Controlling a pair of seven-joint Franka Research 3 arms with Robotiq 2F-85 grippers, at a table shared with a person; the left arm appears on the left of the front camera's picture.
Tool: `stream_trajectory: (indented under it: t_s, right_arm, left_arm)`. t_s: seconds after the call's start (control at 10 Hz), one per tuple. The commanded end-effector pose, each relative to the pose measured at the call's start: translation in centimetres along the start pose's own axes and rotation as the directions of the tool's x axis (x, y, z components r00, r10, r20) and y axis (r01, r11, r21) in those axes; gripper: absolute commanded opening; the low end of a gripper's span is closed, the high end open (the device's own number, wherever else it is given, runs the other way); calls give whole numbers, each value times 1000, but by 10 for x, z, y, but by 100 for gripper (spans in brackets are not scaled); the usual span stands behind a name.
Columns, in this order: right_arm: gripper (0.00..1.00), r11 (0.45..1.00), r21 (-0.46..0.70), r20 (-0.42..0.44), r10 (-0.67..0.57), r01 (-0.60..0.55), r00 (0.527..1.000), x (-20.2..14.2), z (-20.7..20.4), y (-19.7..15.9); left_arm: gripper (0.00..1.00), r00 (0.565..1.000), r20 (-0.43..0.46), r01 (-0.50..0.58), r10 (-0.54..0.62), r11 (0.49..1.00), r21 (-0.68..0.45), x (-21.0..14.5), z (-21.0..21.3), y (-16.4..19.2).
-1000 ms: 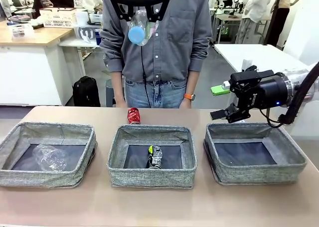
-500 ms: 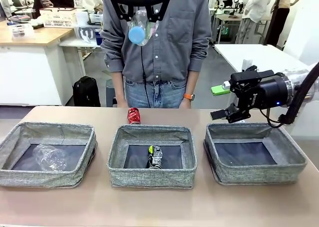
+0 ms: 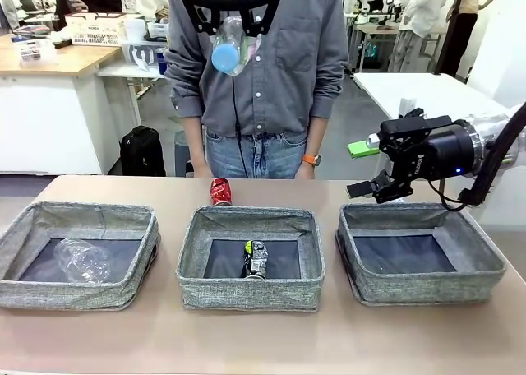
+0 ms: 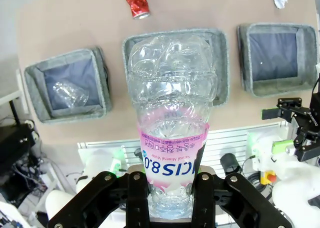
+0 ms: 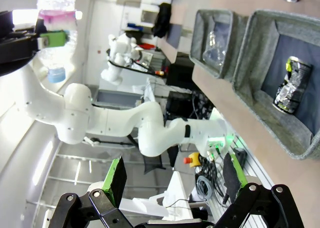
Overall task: Sort the waste into the appropriate baskets.
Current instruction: Place the picked waste into the Fabric basket indicated by the person.
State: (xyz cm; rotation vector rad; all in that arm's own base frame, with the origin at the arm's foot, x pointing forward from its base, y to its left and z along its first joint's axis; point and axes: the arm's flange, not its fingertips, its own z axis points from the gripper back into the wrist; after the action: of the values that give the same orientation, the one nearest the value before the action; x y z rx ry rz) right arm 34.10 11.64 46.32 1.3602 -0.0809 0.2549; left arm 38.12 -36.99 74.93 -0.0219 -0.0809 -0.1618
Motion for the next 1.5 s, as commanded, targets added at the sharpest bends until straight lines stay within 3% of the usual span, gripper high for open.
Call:
stream_trajectory:
  t_s: [0.0,1.2,1.4]
  right_arm:
    - [100,1000,-4,-9,10,-10,1000,-1,1,1]
    - [100,1000,-4,-9,10,-10,1000,-1,1,1]
    - [100,1000,-4,-9,10,-10,1000,-1,1,1]
  left_arm:
    - [21,1000,7,-3,3,1000,-1,-2,-1,1]
    - [21,999,28,32,-32,999,14,-6,-3,2]
    - [21,998,49,34,-37,998,53,-32,-30,39]
